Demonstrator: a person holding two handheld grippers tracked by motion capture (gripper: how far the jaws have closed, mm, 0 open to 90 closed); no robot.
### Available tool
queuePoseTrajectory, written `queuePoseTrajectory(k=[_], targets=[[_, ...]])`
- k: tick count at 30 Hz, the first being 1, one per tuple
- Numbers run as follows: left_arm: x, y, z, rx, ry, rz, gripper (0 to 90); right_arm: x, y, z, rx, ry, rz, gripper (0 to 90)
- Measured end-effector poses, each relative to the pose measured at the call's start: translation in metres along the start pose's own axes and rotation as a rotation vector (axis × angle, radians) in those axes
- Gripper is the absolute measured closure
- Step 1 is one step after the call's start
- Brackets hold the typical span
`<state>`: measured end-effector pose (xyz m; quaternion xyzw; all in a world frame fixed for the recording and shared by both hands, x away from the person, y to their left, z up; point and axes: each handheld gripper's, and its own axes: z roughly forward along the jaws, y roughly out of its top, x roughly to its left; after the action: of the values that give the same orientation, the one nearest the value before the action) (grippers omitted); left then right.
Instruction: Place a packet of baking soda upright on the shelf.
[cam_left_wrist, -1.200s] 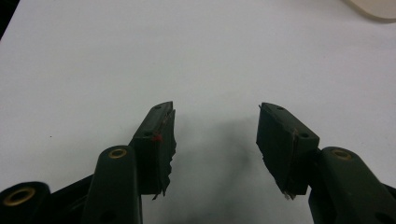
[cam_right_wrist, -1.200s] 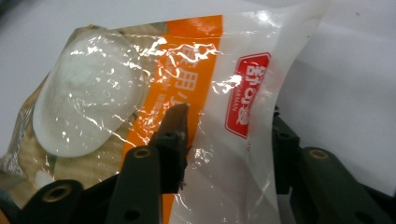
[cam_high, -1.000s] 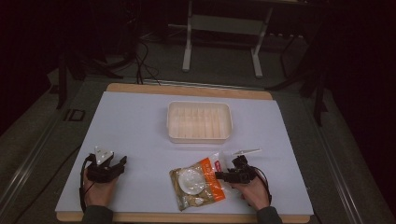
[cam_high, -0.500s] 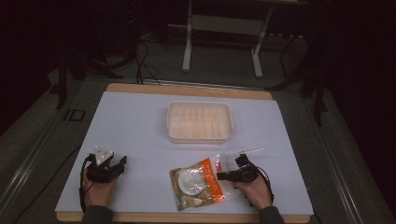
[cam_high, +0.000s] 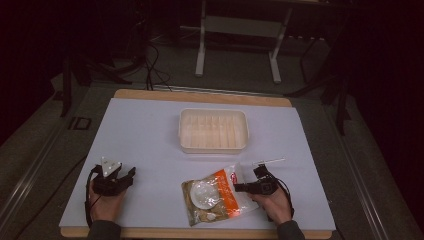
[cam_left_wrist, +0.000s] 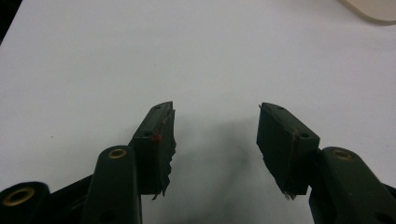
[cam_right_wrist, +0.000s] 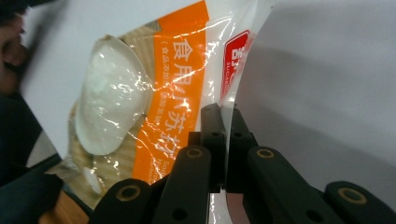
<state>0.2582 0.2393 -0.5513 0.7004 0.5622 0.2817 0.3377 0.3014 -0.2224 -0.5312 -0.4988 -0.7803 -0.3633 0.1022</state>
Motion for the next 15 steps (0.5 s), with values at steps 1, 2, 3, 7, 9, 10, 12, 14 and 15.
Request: queuePoseTrajectory(k=[1, 2, 3, 7, 9, 10, 12, 14, 15], targets=[[0.000, 0.000, 0.000, 0.000, 0.000, 0.000, 46.1, 0.001, 0.000, -0.002, -0.002, 0.004, -0.002, 89.8], [0.000, 0.000, 0.000, 0.001, 0.000, 0.000, 46.1, 0.003, 0.001, -0.005, -0.016, 0.010, -0.005, 89.9], [0.000, 0.000, 0.000, 0.000, -0.002, -0.002, 46.1, 0.005, 0.002, -0.006, -0.023, 0.008, -0.003, 89.9], [0.000, 0.000, 0.000, 0.000, -0.001, -0.001, 46.1, 0.016, 0.006, -0.014, -0.040, 0.017, -0.024, 90.0], [-0.001, 0.000, 0.000, 0.001, 0.001, 0.001, 46.1, 0.021, 0.008, -0.017, -0.047, 0.015, -0.043, 90.0], [-0.001, 0.000, 0.001, 0.001, 0.002, 0.000, 46.1, 0.024, 0.010, -0.018, -0.047, 0.013, -0.051, 90.0], [0.000, 0.000, 0.001, 0.002, 0.002, -0.001, 46.1, 0.028, 0.013, -0.020, -0.047, 0.020, -0.061, 90.0], [0.000, 0.000, 0.001, 0.003, 0.001, 0.001, 46.2, 0.033, 0.017, -0.022, -0.045, 0.045, -0.056, 90.0], [-0.001, 0.000, 0.001, 0.004, 0.001, 0.002, 46.2, 0.036, 0.019, -0.023, -0.047, 0.049, -0.066, 90.0]])
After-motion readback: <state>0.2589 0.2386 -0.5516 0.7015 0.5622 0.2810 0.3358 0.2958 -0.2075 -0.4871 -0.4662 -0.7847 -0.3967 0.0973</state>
